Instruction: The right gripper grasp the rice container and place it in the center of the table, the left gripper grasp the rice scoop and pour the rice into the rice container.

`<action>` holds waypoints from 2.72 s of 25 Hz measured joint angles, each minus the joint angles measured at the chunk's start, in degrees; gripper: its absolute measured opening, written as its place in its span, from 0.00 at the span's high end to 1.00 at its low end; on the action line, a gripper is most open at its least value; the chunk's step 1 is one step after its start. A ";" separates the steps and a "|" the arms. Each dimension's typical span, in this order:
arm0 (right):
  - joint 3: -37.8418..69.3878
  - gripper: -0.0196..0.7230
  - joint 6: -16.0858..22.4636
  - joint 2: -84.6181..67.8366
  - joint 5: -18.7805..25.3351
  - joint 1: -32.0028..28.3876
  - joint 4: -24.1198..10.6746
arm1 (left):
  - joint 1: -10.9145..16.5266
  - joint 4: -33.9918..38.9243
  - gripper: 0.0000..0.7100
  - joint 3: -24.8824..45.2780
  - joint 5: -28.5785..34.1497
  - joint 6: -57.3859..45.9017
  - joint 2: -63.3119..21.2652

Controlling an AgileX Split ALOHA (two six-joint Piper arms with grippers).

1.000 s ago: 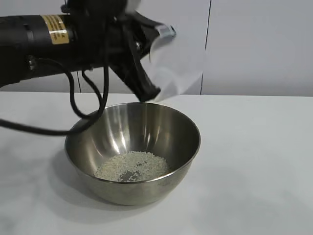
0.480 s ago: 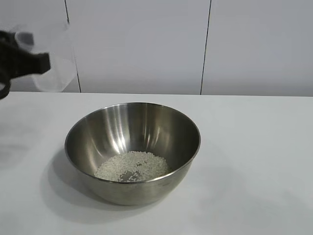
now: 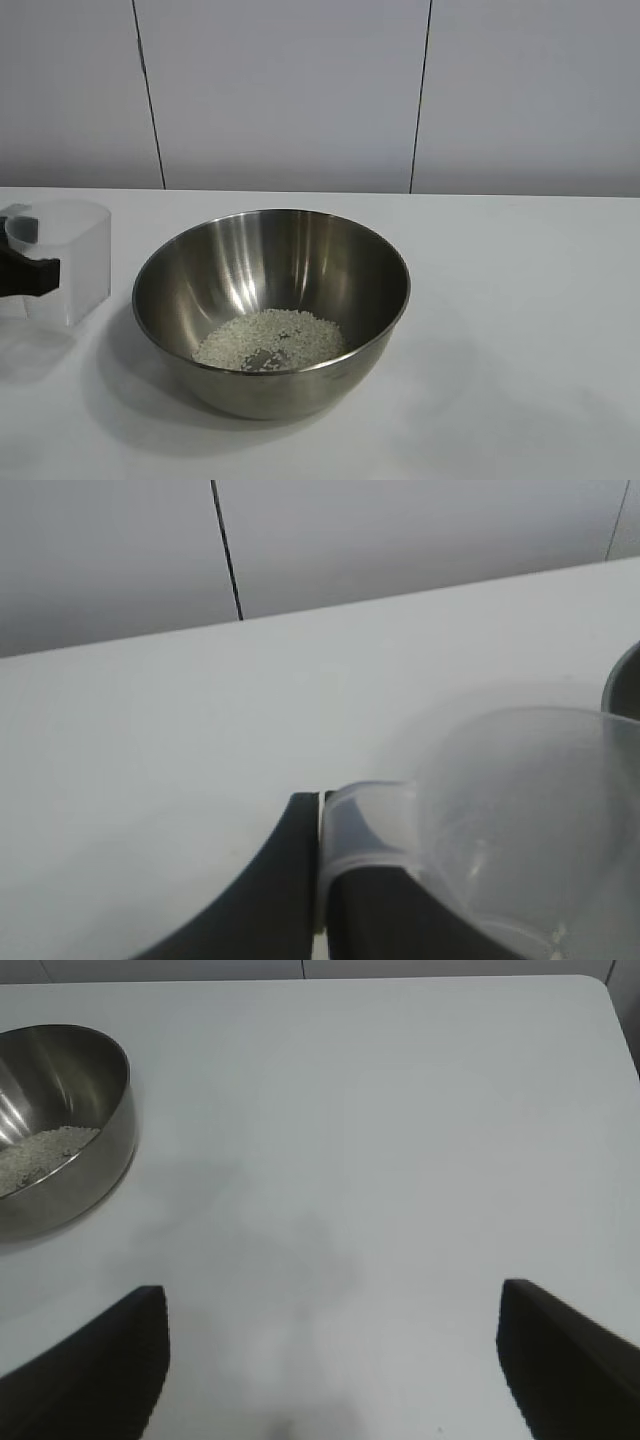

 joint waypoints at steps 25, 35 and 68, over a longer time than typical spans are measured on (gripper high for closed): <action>0.00 0.15 0.00 0.00 0.04 0.00 0.00 | 0.00 -0.05 0.45 3.20 -0.36 -4.94 5.88; 0.00 0.15 0.00 0.00 0.04 0.00 0.00 | 0.00 0.86 0.23 10.62 -0.36 -4.96 2.34; 0.00 0.15 0.00 0.00 -0.02 0.00 0.00 | 36.61 -1.63 0.20 -57.88 123.45 2.64 -35.62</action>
